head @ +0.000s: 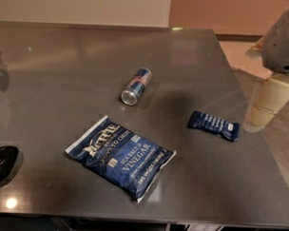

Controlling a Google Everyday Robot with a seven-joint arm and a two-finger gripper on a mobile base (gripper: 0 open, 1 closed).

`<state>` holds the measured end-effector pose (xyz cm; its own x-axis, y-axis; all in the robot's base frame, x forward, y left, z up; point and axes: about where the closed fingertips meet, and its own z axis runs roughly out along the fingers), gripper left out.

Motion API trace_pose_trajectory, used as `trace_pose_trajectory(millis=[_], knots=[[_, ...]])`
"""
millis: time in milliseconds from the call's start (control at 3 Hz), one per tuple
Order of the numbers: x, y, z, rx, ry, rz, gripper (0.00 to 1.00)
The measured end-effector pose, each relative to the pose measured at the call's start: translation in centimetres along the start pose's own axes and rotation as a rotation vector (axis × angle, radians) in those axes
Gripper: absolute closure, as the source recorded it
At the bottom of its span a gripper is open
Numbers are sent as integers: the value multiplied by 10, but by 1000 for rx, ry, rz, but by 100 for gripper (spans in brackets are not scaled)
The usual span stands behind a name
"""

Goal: Pick blue chip bag

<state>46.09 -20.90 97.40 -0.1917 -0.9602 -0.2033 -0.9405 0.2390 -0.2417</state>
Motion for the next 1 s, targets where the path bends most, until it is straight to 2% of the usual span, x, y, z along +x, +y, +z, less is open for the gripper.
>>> trace_pose_trajectory(millis=[667,1000], knots=[[-32,-57,35,-36,-14,-130,0],[-52,-86,55,-53,-30,-215,0]])
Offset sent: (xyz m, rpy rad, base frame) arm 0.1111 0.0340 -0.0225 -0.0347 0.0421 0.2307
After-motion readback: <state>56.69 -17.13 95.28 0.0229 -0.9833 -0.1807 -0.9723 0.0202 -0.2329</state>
